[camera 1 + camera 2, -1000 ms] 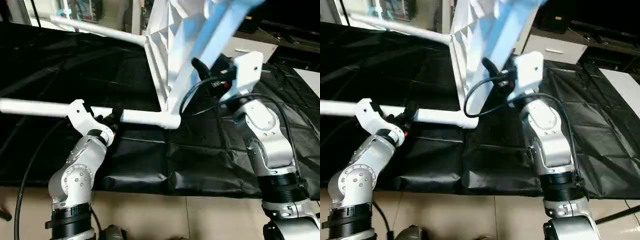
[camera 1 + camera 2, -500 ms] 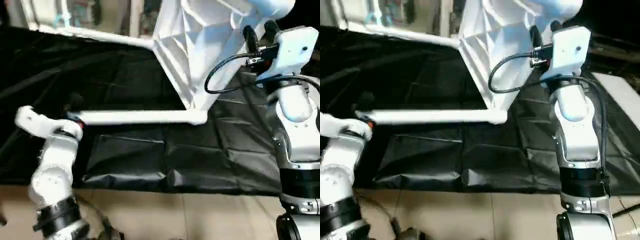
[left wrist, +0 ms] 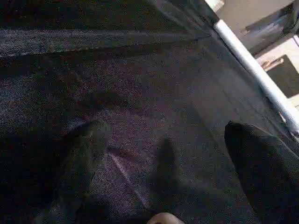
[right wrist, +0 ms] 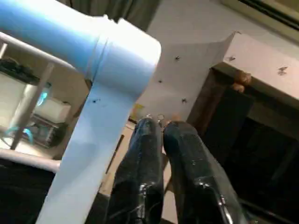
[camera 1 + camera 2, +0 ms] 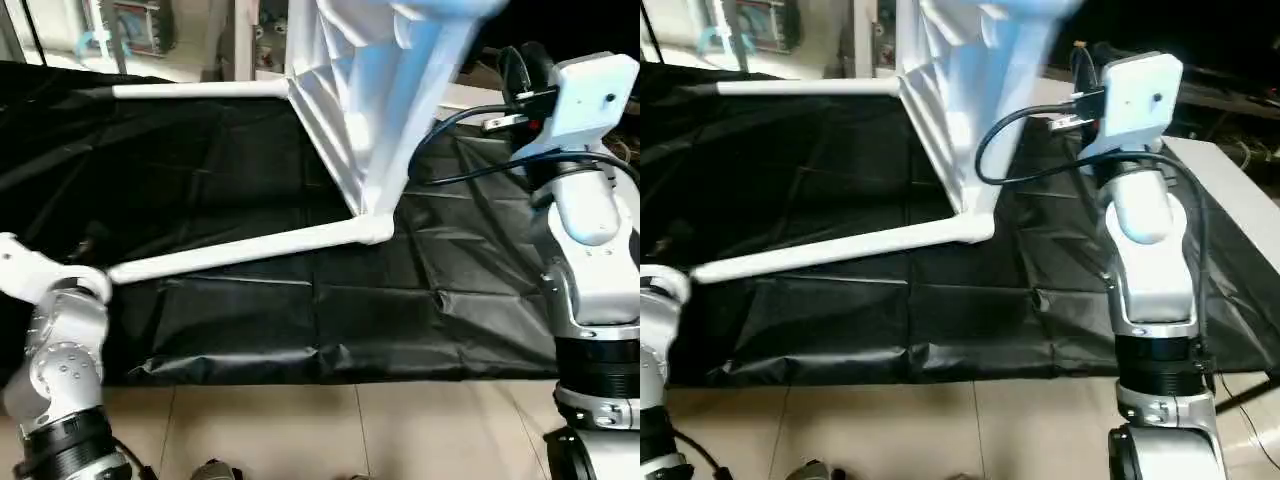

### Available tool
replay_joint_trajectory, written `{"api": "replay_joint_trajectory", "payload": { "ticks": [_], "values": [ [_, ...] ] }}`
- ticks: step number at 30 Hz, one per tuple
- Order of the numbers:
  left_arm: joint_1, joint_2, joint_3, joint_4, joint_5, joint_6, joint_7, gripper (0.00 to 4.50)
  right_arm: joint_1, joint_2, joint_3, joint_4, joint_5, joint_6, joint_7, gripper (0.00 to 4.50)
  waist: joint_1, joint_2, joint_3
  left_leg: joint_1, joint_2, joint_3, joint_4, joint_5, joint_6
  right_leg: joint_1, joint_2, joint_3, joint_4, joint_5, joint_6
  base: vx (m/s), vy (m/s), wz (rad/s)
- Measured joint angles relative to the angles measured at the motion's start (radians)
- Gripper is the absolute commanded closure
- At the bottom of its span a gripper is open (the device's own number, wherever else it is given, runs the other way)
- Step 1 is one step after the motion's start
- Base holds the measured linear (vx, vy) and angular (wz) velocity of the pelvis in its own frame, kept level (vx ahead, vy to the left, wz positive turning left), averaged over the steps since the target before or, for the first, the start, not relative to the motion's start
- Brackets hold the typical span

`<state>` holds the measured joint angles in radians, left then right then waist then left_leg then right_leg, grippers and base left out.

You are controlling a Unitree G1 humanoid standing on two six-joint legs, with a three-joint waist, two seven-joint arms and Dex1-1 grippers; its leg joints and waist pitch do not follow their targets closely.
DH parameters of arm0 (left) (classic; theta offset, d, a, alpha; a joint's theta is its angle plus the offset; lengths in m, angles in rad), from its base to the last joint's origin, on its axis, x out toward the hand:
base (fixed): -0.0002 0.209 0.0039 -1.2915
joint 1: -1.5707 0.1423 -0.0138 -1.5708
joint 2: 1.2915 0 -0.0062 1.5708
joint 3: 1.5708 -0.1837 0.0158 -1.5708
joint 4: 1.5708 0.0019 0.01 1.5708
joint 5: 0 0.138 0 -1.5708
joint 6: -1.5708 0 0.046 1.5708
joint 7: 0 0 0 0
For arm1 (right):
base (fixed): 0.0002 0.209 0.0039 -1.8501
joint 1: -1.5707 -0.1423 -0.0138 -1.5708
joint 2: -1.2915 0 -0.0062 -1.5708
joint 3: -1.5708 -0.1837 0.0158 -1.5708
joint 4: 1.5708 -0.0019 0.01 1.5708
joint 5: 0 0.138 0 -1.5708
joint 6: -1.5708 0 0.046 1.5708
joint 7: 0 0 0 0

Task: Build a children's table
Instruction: Flip table

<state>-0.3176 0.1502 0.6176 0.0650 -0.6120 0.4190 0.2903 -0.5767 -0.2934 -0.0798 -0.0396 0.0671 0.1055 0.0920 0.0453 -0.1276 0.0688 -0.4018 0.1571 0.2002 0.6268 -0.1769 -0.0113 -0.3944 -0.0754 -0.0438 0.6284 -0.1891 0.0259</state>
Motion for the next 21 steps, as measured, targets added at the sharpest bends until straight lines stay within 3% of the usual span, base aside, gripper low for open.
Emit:
{"api": "replay_joint_trajectory", "payload": {
  "ticks": [5, 8, 11, 15, 21],
  "values": [
    [0.001, -0.001, 0.015, 0.024, 0.003, -0.057, -0.001, 0.0, 0.066, 0.044, 0.025, -0.035, 0.136, 0.033, 0.138, 4.45, -0.004, 0.001, -0.001, 0.001, 0.0, 0.0, -0.001, 0.0, 0.0, -0.002, 0.0, 0.0, 0.0, 0.002, -0.003, 0.0, 0.0, 0.0],
    [0.031, 0.012, -0.004, 0.028, 0.055, -0.118, -0.043, 0.0, 0.137, 0.07, 0.03, -0.048, 0.205, 0.063, 0.188, 4.45, -0.005, -0.002, -0.003, 0.001, 0.0, -0.002, -0.001, 0.0, 0.0, -0.003, 0.0, -0.001, -0.001, 0.002, -0.003, 0.0, 0.0, 0.0],
    [0.061, 0.08, -0.074, 0.021, 0.138, -0.19, -0.144, 0.0, 0.202, 0.072, 0.031, -0.038, 0.211, 0.067, 0.204, 4.45, 0.003, -0.001, -0.002, 0.0, 0.0, -0.001, -0.001, 0.0, 0.0, -0.003, 0.0, -0.001, -0.002, 0.003, -0.003, 0.0, 0.0, 0.0],
    [0.063, 0.126, -0.161, -0.027, 0.207, -0.263, -0.235, 0.0, 0.206, 0.077, 0.031, -0.041, 0.219, 0.082, 0.204, 4.19, 0.014, 0.0, -0.001, 0.0, 0.0, -0.001, -0.001, 0.0, 0.0, -0.004, 0.0, -0.001, -0.004, 0.003, -0.003, 0.0, 0.0, 0.0],
    [0.068, 0.335, -0.404, -0.096, 0.466, -0.357, -0.401, 0.0, 0.237, 0.106, 0.012, -0.044, 0.234, 0.114, 0.172, 3.58, 0.015, 0.001, -0.001, 0.001, 0.0, -0.002, -0.001, 0.0, 0.0, -0.005, 0.0, -0.001, -0.004, 0.003, -0.003, 0.0, 0.0, 0.0]
  ]
}}
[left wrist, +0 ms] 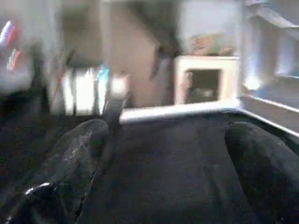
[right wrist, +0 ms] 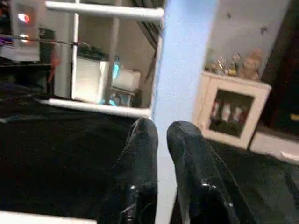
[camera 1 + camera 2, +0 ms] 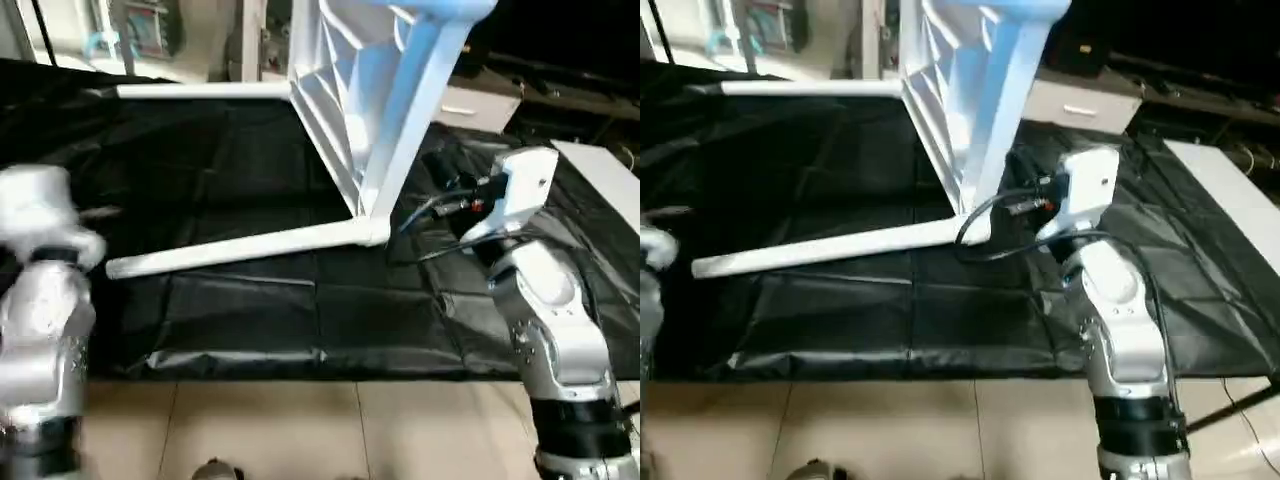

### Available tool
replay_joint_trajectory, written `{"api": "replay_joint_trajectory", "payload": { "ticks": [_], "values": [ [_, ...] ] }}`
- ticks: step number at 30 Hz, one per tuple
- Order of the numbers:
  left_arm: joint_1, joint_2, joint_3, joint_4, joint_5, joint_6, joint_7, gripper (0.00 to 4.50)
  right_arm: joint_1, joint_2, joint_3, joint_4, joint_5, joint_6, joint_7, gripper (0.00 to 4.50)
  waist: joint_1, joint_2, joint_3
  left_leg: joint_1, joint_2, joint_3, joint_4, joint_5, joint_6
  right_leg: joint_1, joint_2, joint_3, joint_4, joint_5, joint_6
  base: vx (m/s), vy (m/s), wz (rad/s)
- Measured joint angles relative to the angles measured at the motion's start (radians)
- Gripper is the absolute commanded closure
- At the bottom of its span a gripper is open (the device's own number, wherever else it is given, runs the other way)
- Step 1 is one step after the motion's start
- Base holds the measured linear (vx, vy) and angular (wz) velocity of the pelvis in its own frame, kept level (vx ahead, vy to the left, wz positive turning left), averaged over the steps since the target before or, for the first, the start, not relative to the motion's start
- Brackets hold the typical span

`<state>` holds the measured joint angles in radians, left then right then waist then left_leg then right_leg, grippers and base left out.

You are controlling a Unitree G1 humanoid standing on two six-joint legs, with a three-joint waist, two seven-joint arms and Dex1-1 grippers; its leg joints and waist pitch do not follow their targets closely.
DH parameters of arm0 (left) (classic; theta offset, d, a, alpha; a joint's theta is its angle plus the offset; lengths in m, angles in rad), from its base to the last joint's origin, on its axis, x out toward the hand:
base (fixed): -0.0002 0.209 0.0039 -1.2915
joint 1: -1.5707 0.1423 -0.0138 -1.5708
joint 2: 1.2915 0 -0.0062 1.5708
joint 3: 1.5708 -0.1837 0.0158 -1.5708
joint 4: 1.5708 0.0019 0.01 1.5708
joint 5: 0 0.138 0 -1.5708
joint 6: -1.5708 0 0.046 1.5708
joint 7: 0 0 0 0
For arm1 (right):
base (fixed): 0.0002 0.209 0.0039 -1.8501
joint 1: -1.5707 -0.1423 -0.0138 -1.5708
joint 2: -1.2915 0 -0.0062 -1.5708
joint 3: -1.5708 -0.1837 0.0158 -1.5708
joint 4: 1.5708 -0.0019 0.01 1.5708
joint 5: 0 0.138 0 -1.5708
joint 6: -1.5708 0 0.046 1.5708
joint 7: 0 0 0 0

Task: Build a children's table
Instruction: Flip table

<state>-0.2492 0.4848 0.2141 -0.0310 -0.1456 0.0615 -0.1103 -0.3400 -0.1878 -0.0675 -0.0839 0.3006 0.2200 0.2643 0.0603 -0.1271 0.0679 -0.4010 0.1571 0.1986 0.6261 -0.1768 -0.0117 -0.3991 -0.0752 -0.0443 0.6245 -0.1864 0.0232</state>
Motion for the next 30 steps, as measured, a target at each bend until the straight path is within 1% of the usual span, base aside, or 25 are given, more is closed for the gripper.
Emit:
{"api": "replay_joint_trajectory", "payload": {
  "ticks": [2, 3, 5, 6, 7, 8, 10, 12, 13, 16, 17, 19, 21, 23, 24, 26, 28, 30],
  "values": [
    [-0.011, 0.042, -0.06, -0.035, 0.049, -0.029, -0.07, 0.0, 0.008, 0.013, -0.009, 0.004, 0.023, 0.028, -0.004, 3.41, 0.0, 0.0, 0.0, 0.001, 0.0, 0.0, 0.0, 0.0, 0.0, -0.002, 0.0, 0.0, 0.0, 0.0, 0.0, 0.0, 0.0, 0.0],
    [-0.024, 0.082, -0.127, -0.065, 0.08, -0.051, -0.153, 0.0, 0.018, 0.017, -0.01, 0.012, 0.046, 0.058, 0.0, 3.31, 0.001, -0.001, -0.001, 0.001, 0.0, 0.0, 0.0, 0.0, 0.0, -0.002, 0.0, -0.001, 0.0, 0.0, 0.0, 0.0, 0.0, 0.0],
    [-0.04, 0.102, -0.209, -0.105, 0.131, -0.071, -0.222, 0.0, 0.03, 0.022, -0.008, 0.018, 0.085, 0.119, 0.016, 3.22, 0.0, 0.001, 0.0, 0.001, 0.0, 0.0, 0.0, 0.0, 0.0, -0.002, 0.0, 0.001, 0.0, 0.0, 0.0, 0.0, 0.0, 0.0],
    [-0.046, 0.103, -0.23, -0.115, 0.136, -0.071, -0.237, 0.0, 0.035, 0.02, -0.002, 0.023, 0.087, 0.136, 0.023, 3.06, -0.001, 0.001, 0.0, 0.001, 0.0, 0.001, 0.0, 0.0, 0.0, -0.002, 0.0, 0.001, 0.001, 0.0, -0.001, 0.0, 0.0, 0.0],
    [-0.06, 0.103, -0.249, -0.122, 0.142, -0.07, -0.249, 0.0, 0.04, 0.016, 0.004, 0.029, 0.086, 0.151, 0.034, 3.06, -0.002, 0.001, 0.0, -0.001, 0.0, 0.001, 0.0, 0.0, 0.0, -0.001, -0.001, 0.001, 0.002, 0.001, -0.001, 0.0, 0.0, 0.0],
    [-0.085, 0.105, -0.269, -0.126, 0.149, -0.07, -0.26, 0.0, 0.049, 0.008, 0.016, 0.032, 0.081, 0.165, 0.045, 2.93, -0.001, 0.0, 0.0, -0.001, 0.0, 0.001, 0.0, 0.001, -0.001, -0.002, 0.0, 0.0, 0.004, 0.001, -0.002, 0.0, 0.0, 0.0],
    [-0.126, 0.123, -0.285, -0.139, 0.161, -0.084, -0.282, 0.0, 0.059, 0.003, 0.035, 0.037, 0.074, 0.172, 0.051, 2.87, -0.001, 0.001, 0.0, -0.001, 0.0, 0.001, -0.001, 0.001, -0.002, -0.004, 0.0, 0.0, 0.007, 0.002, -0.003, 0.0, 0.0, 0.0],
    [-0.175, 0.135, -0.294, -0.163, 0.161, -0.122, -0.322, 0.0, 0.062, 0.003, 0.04, 0.047, 0.073, 0.191, 0.051, 2.57, -0.001, 0.002, 0.0, -0.001, 0.0, 0.0, -0.003, 0.002, -0.003, -0.005, 0.0, 0.0, 0.006, 0.002, -0.003, 0.0, 0.0, 0.0],
    [-0.192, 0.138, -0.301, -0.172, 0.163, -0.137, -0.338, 0.0, 0.062, 0.003, 0.04, 0.048, 0.072, 0.197, 0.05, 2.54, -0.001, 0.002, 0.0, -0.001, 0.0, 0.0, -0.003, 0.002, -0.003, -0.005, 0.0, 0.0, 0.006, 0.002, -0.003, 0.0, 0.0, 0.0],
    [-0.244, 0.151, -0.325, -0.183, 0.211, -0.156, -0.364, 0.0, 0.062, 0.002, 0.043, 0.048, 0.062, 0.209, 0.046, 2.43, -0.001, 0.002, -0.001, -0.001, 0.0, 0.001, -0.004, 0.002, -0.003, -0.005, 0.0, 0.0, 0.006, 0.002, -0.003, 0.0, 0.0, 0.0],
    [-0.265, 0.163, -0.333, -0.178, 0.237, -0.155, -0.365, 0.0, 0.062, 0.002, 0.044, 0.048, 0.059, 0.215, 0.046, 2.17, -0.001, 0.002, -0.001, -0.001, 0.0, 0.001, -0.004, 0.002, -0.003, -0.005, 0.0, 0.0, 0.006, 0.002, -0.003, 0.0, 0.0, 0.0],
    [-0.3, 0.178, -0.34, -0.163, 0.267, -0.155, -0.368, 0.0, 0.061, 0.002, 0.046, 0.048, 0.059, 0.229, 0.046, 2.09, -0.001, 0.002, -0.001, -0.001, 0.0, 0.001, -0.004, 0.002, -0.003, -0.005, 0.0, 0.0, 0.006, 0.002, -0.003, 0.0, 0.0, 0.0],
    [-0.377, 0.205, -0.352, -0.126, 0.303, -0.152, -0.389, 0.0, 0.057, 0.008, 0.046, 0.047, 0.102, 0.319, 0.054, 1.97, 0.001, 0.002, -0.001, -0.001, 0.0, 0.0, -0.004, 0.002, -0.003, -0.005, 0.0, 0.0, 0.006, 0.002, -0.003, 0.0, 0.0, 0.0],
    [-0.449, 0.221, -0.348, -0.112, 0.329, -0.157, -0.39, 0.0, 0.06, 0.02, 0.053, 0.048, 0.144, 0.39, 0.071, 1.71, 0.0, 0.003, 0.0, -0.001, 0.0, 0.001, -0.004, 0.002, -0.003, -0.005, -0.001, 0.0, 0.006, 0.002, -0.003, 0.0, 0.0, 0.0],
    [-0.476, 0.222, -0.347, -0.11, 0.334, -0.159, -0.391, 0.0, 0.063, 0.023, 0.058, 0.048, 0.16, 0.41, 0.078, 1.66, 0.001, 0.003, 0.0, -0.001, 0.0, 0.001, -0.004, 0.002, -0.003, -0.005, -0.001, 0.0, 0.006, 0.002, -0.003, 0.0, 0.0, 0.0],
    [-0.518, 0.225, -0.341, -0.099, 0.337, -0.167, -0.397, 0.0, 0.068, 0.024, 0.07, 0.048, 0.171, 0.429, 0.096, 1.6, 0.002, 0.003, 0.0, -0.001, 0.0, 0.001, -0.004, 0.002, -0.003, -0.005, -0.001, 0.0, 0.006, 0.002, -0.003, 0.0, 0.0, 0.0],
    [-0.552, 0.24, -0.337, -0.073, 0.339, -0.17, -0.406, 0.0, 0.072, 0.024, 0.081, 0.047, 0.168, 0.431, 0.108, 1.31, 0.001, 0.003, 0.0, -0.001, 0.0, 0.0, -0.004, 0.002, -0.004, -0.005, -0.001, -0.001, 0.006, 0.002, -0.003, 0.0, 0.0, 0.0],
    [-0.587, 0.269, -0.326, -0.046, 0.357, -0.173, -0.409, 0.0, 0.073, 0.023, 0.088, 0.047, 0.163, 0.431, 0.114, 1.13, 0.001, 0.003, 0.0, -0.001, 0.0, 0.0, -0.004, 0.003, -0.005, -0.006, -0.001, -0.001, 0.006, 0.002, -0.003, 0.0, 0.0, 0.0]
  ]
}}
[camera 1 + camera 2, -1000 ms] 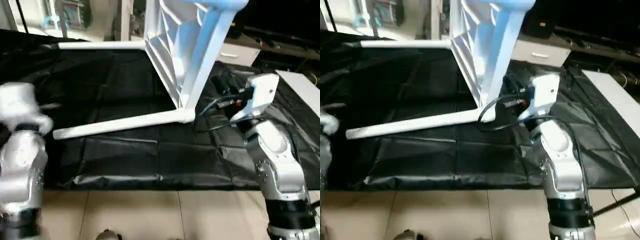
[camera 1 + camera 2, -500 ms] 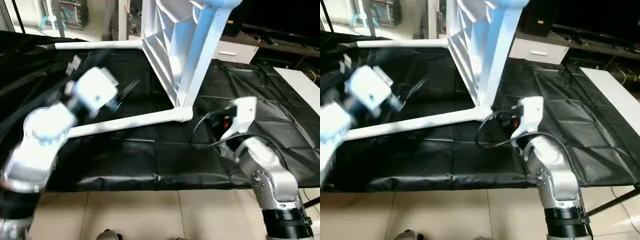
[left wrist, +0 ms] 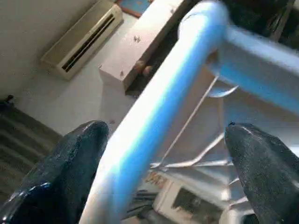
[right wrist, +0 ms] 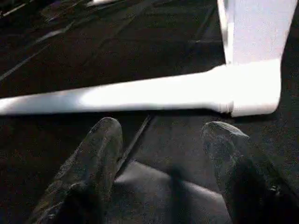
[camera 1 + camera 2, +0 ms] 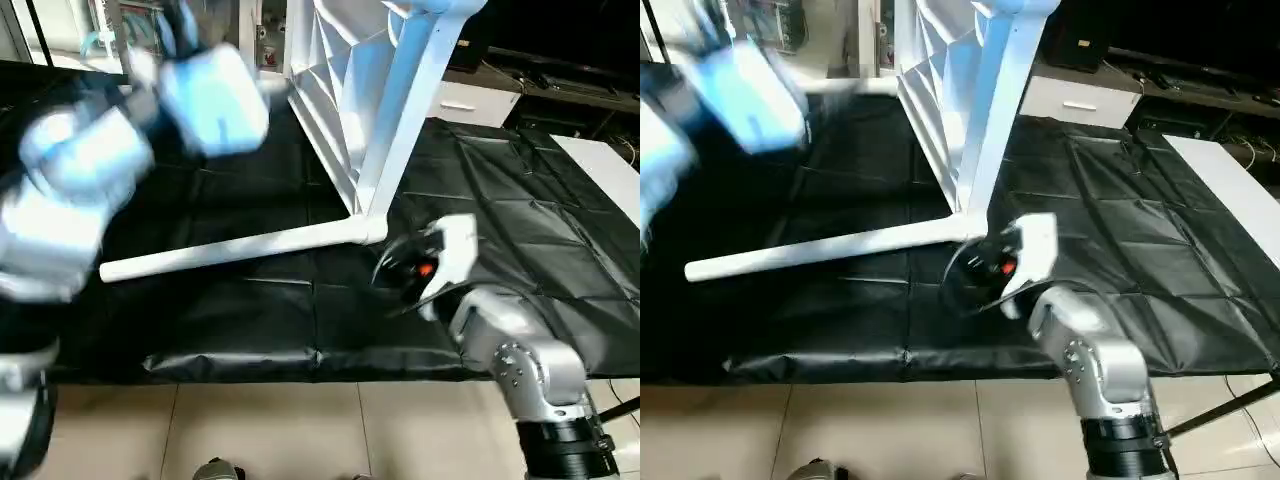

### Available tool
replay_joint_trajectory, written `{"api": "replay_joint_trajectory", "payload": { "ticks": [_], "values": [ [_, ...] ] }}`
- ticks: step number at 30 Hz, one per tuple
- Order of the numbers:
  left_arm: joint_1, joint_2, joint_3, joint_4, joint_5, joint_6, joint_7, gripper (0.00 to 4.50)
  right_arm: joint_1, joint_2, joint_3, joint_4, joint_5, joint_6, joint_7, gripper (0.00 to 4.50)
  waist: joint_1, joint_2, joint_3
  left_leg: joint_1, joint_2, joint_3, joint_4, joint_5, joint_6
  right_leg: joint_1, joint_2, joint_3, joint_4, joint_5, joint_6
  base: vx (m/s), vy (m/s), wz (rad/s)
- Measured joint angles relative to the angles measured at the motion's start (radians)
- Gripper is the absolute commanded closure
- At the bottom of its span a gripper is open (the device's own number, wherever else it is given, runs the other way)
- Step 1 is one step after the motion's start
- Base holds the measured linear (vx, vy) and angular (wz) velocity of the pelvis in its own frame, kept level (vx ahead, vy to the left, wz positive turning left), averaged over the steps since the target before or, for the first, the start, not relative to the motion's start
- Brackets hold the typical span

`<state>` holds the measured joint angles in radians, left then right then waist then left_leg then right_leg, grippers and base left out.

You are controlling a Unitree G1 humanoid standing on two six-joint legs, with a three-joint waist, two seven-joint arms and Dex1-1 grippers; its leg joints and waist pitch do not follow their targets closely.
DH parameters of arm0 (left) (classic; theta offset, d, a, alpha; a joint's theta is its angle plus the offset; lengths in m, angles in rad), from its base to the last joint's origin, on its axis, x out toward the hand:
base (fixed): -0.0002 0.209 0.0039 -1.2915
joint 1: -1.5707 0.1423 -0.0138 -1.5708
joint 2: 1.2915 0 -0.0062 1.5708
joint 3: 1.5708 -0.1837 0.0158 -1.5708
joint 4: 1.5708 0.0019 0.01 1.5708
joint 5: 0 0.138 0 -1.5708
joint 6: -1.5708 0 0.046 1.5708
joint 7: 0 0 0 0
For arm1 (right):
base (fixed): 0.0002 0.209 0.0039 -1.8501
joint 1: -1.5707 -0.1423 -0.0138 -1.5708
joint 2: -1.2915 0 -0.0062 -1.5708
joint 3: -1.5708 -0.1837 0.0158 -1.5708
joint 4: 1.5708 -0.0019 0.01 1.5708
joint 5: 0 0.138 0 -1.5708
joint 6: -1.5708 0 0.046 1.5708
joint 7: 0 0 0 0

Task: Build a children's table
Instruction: Flip table

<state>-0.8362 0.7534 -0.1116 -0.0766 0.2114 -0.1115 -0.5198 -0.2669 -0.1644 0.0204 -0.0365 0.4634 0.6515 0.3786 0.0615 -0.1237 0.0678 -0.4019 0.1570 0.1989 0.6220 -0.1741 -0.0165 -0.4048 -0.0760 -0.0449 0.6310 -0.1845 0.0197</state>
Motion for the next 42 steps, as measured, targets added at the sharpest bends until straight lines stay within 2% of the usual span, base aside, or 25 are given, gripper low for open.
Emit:
{"api": "replay_joint_trajectory", "payload": {
  "ticks": [5, 11, 14, 19, 23, 26, 34, 42],
  "values": [
    [-0.079, 0.082, -0.01, 0.114, 0.108, -0.044, 0.0, 0.0, 0.0, 0.001, 0.012, -0.006, -0.001, 0.021, -0.002, 0.7, 0.001, 0.0, 0.0, 0.0, 0.0, 0.0, 0.0, 0.0, 0.0, -0.001, 0.0, 0.0, 0.0, 0.0, 0.0, 0.0, 0.0, 0.0],
    [-0.12, 0.095, -0.036, 0.217, 0.18, -0.091, 0.008, 0.0, 0.0, 0.003, 0.03, -0.009, -0.013, 0.022, -0.008, 0.06, 0.017, 0.0, 0.0, 0.0, 0.0, 0.0, 0.0, 0.0, 0.0, -0.001, -0.001, 0.0, 0.0, 0.0, 0.0, 0.0, 0.0, 0.0],
    [-0.177, 0.11, -0.066, 0.294, 0.22, -0.125, -0.001, 0.0, 0.0, 0.001, 0.034, -0.018, -0.034, 0.023, -0.011, 0.06, 0.026, 0.002, 0.002, 0.0, 0.0, -0.001, 0.0, 0.0, 0.0, -0.002, -0.001, -0.001, 0.0, 0.0, 0.0, 0.0, 0.0, 0.0],
    [-0.228, 0.11, -0.071, 0.351, 0.254, -0.147, -0.003, 0.0, 0.004, -0.011, 0.068, -0.045, -0.04, 0.025, -0.001, 0.06, 0.028, 0.004, 0.003, 0.0, 0.0, -0.001, -0.001, 0.0, 0.0, -0.002, -0.001, -0.001, 0.0, 0.0, 0.0, 0.0, 0.0, 0.0],
    [-0.269, 0.105, -0.07, 0.396, 0.29, -0.144, 0.07, 0.0, 0.033, -0.025, 0.108, -0.068, -0.047, 0.025, 0.029, 0.06, 0.028, 0.004, 0.003, 0.0, 0.0, -0.001, -0.001, 0.0, 0.0, -0.002, -0.001, -0.001, 0.0, 0.0, -0.001, 0.0, 0.0, 0.0],
    [-0.318, 0.108, -0.069, 0.454, 0.33, -0.153, 0.109, 0.0, 0.033, -0.03, 0.116, -0.069, -0.064, 0.025, 0.038, 0.06, 0.027, 0.005, 0.003, 0.0, 0.0, -0.001, -0.001, 0.0, 0.0, -0.003, -0.001, -0.001, 0.0, 0.0, -0.001, 0.0, 0.0, 0.0],
    [-0.308, 0.108, -0.086, 0.535, 0.341, -0.159, 0.084, 0.0, 0.037, -0.035, 0.145, -0.079, -0.07, 0.025, 0.04, 0.06, 0.029, 0.009, 0.005, 0.0, 0.0, -0.001, -0.001, 0.0, -0.001, -0.003, -0.001, -0.001, 0.0, 0.001, -0.002, 0.0, 0.0, 0.0],
    [-0.275, 0.098, -0.075, 0.54, 0.322, -0.162, 0.092, 0.0, 0.053, -0.035, 0.146, -0.09, -0.079, 0.025, 0.04, 0.06, 0.029, 0.011, 0.005, 0.0, 0.0, -0.001, -0.001, 0.0, -0.001, -0.003, -0.001, -0.001, 0.0, 0.002, -0.003, 0.0, 0.0, 0.0]
  ]
}}
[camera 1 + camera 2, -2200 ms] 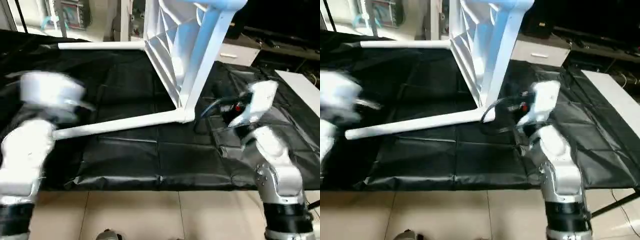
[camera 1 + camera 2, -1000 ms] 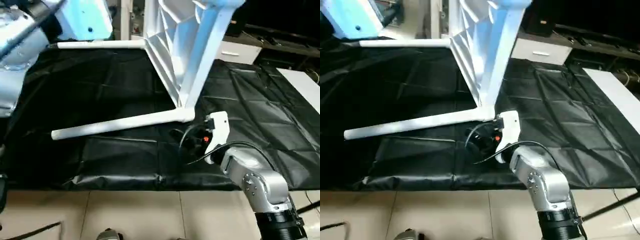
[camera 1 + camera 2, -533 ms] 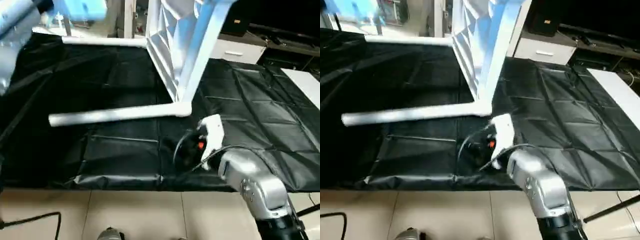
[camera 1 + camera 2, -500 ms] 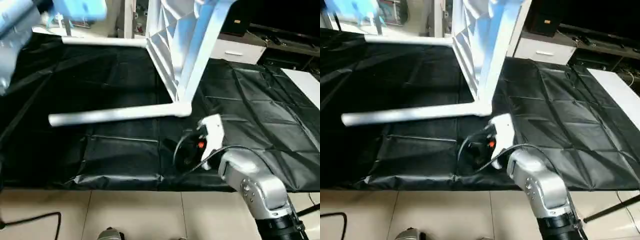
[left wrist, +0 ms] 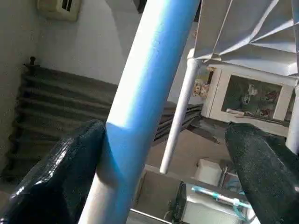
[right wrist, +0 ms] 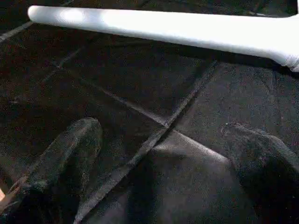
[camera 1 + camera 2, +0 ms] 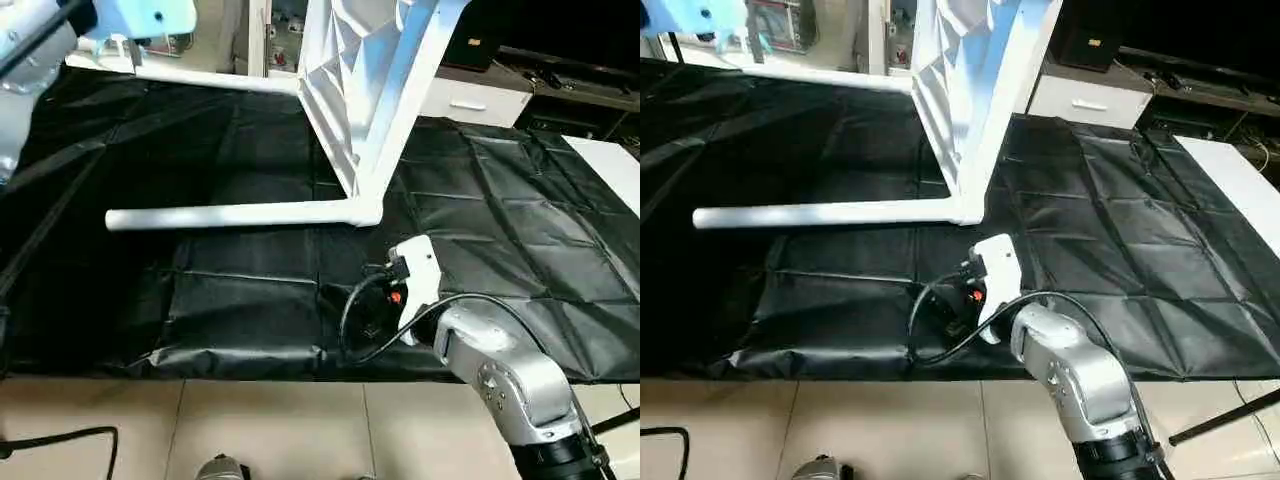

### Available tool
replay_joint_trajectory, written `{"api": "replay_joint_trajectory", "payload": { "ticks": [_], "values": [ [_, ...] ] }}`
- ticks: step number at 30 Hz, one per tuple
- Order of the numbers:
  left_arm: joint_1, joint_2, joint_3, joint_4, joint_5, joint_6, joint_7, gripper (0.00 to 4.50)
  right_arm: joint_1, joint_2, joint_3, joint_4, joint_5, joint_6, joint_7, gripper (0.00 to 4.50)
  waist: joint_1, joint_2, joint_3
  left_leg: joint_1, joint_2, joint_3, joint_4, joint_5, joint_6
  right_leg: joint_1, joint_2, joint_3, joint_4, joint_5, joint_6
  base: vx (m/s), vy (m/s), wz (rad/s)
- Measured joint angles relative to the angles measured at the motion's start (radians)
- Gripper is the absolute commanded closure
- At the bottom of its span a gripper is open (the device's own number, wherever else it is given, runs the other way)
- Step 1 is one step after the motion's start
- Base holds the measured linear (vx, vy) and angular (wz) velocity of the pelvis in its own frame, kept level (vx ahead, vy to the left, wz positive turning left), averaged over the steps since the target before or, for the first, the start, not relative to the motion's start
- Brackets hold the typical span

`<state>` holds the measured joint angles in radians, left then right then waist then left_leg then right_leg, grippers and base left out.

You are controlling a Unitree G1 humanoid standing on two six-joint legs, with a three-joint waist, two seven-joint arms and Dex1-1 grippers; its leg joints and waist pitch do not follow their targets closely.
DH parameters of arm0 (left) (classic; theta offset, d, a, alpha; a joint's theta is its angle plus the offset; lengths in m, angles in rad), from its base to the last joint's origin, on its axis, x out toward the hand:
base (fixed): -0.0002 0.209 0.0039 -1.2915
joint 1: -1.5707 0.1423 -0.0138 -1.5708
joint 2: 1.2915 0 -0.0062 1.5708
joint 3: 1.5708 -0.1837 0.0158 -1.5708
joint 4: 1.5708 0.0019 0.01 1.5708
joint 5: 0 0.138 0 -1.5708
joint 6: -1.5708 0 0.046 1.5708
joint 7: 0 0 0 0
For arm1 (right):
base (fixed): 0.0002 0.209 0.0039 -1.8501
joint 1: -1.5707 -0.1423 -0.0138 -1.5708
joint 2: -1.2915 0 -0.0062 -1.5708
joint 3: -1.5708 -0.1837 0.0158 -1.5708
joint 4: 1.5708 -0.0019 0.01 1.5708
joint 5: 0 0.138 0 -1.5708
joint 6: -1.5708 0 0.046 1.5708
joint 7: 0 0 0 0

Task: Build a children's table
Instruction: Flip table

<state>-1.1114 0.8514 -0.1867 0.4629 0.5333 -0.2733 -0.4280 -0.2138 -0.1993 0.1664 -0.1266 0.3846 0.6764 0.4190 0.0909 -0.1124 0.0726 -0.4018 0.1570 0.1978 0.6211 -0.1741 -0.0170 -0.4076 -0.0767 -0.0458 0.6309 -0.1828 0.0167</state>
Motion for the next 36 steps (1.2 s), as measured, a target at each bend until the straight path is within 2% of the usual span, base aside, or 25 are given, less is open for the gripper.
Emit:
{"api": "replay_joint_trajectory", "payload": {
  "ticks": [14, 20, 36],
  "values": [
    [0.138, 0.0, 0.067, -0.104, -0.069, 0.01, 0.006, 0.0, 0.007, -0.002, 0.009, -0.013, -0.025, -0.001, -0.001, 0.06, -0.001, -0.002, -0.002, 0.0, 0.0, 0.0, 0.0, 0.0, 0.0, 0.0, 0.0, 0.0, 0.0, 0.0, 0.0, 0.0, 0.0, 0.0],
    [0.199, -0.002, 0.12, -0.203, -0.107, 0.028, 0.025, 0.0, 0.007, -0.005, 0.012, -0.013, -0.036, -0.002, -0.002, 0.06, -0.001, -0.004, -0.003, 0.0, 0.0, 0.0, 0.0, 0.0, 0.0, 0.0, 0.0, 0.0, 0.0, 0.001, -0.001, 0.0, 0.0, 0.0],
    [0.283, -0.044, 0.171, -0.343, -0.168, 0.012, 0.06, 0.0, 0.005, -0.012, 0.028, -0.014, -0.046, -0.003, 0.006, 0.06, -0.002, -0.011, -0.006, 0.0, 0.0, 0.0, 0.0, 0.001, -0.001, -0.001, 0.0, 0.0, 0.0, 0.0, -0.001, 0.0, 0.0, 0.0]
  ]
}}
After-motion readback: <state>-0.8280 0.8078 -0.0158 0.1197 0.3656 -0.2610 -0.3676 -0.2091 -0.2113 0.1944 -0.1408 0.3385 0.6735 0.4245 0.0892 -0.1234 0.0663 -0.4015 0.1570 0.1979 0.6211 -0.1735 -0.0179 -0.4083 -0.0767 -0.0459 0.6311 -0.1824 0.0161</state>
